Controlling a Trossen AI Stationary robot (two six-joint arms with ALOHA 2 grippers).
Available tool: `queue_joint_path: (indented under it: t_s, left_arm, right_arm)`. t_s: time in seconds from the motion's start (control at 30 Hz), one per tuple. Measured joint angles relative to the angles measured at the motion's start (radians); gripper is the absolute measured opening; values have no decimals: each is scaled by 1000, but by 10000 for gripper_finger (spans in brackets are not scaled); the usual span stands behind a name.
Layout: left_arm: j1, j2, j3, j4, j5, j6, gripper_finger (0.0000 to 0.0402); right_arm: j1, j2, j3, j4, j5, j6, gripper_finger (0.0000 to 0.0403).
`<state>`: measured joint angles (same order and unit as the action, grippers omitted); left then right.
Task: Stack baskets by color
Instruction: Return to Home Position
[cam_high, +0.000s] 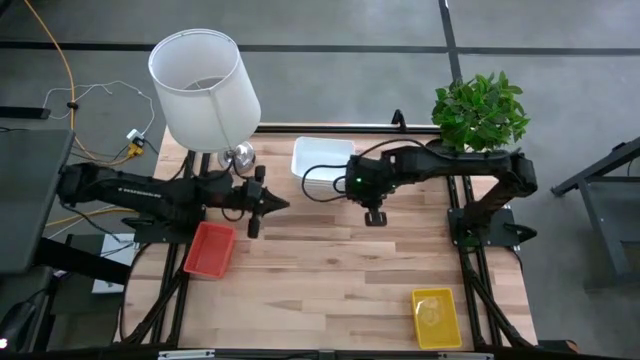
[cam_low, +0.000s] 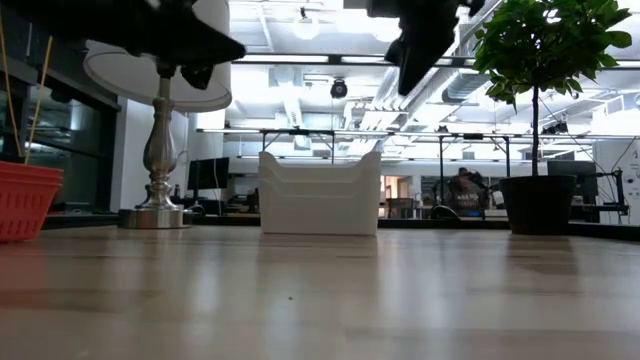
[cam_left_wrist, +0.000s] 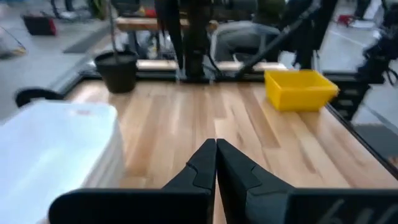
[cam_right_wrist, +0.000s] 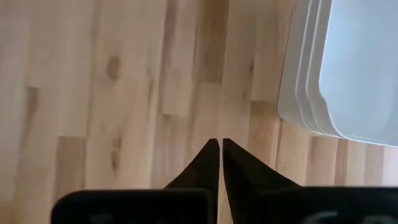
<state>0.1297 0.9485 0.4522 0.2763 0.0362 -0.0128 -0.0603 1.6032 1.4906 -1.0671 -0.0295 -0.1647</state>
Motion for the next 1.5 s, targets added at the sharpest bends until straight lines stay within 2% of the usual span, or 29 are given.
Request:
queue_joint_path:
  t_s: [0.1,0.3,0.43,0.73,0.87,1.07,1.2,1.37,1.5]
  left_arm:
    - [-7,-47,-51,-15,1,-2,0]
    - [-31,-196,-230,136,-44,-22,0]
    - [-31,-298,-302,139,-32,1,0]
    - [-31,-480,-441,133,-25,-54,0]
    - [-33,-551,-442,19,-58,-78,0]
    - [-33,-641,-440,-50,-70,-81,0]
    - [-33,-677,-440,-103,-70,-92,0]
    - [-33,-684,-440,-146,-71,-107,0]
    - [-33,-684,-440,-146,-78,-108,0]
  right_arm:
    - [29,-63,-44,48,2,24,5]
    - [76,-313,-304,194,83,139,1]
    - [113,-483,-434,315,113,208,0]
    - [241,-754,-615,456,222,289,0]
    - [269,-834,-662,449,252,340,0]
    - [305,-949,-735,465,276,370,0]
    - [331,-1052,-853,526,320,394,0]
    - [336,-1201,-1013,627,321,419,0]
    - [336,-1318,-1083,635,321,426,0]
